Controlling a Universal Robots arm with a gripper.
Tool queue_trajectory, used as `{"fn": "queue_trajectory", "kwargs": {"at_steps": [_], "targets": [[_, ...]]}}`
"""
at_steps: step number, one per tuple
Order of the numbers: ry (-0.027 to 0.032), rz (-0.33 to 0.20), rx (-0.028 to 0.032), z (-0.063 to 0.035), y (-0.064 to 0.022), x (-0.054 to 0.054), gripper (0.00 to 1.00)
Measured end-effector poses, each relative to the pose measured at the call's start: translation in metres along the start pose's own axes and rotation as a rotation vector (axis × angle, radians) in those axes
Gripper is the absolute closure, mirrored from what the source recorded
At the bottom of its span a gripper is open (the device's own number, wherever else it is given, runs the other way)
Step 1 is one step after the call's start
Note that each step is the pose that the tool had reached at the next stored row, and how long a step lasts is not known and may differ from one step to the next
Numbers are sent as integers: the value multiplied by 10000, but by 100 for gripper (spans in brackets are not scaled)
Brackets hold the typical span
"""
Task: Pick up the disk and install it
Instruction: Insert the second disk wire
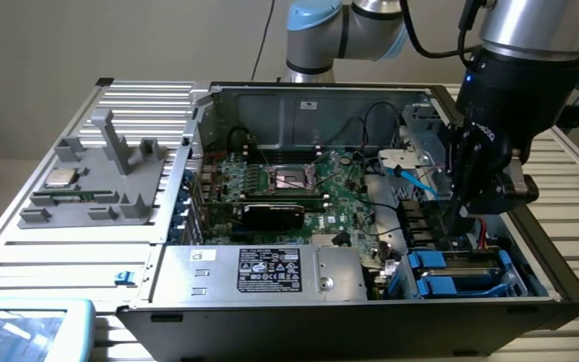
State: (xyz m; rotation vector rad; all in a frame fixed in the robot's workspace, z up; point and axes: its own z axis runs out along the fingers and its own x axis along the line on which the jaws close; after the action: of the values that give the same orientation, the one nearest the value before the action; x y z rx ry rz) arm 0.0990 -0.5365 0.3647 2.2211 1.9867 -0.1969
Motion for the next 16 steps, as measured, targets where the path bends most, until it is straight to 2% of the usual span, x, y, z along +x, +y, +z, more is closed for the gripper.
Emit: {"fn": "queue_trajectory", "kwargs": {"at_steps": [2, 6, 9, 12, 16], "targets": [[38, -10, 54, 4, 45, -10, 84], [189, -24, 140, 19, 125, -39, 84], [296, -46, 266, 44, 167, -77, 84], [381, -72, 407, 77, 204, -131, 84], [499, -100, 562, 124, 253, -202, 84]]}}
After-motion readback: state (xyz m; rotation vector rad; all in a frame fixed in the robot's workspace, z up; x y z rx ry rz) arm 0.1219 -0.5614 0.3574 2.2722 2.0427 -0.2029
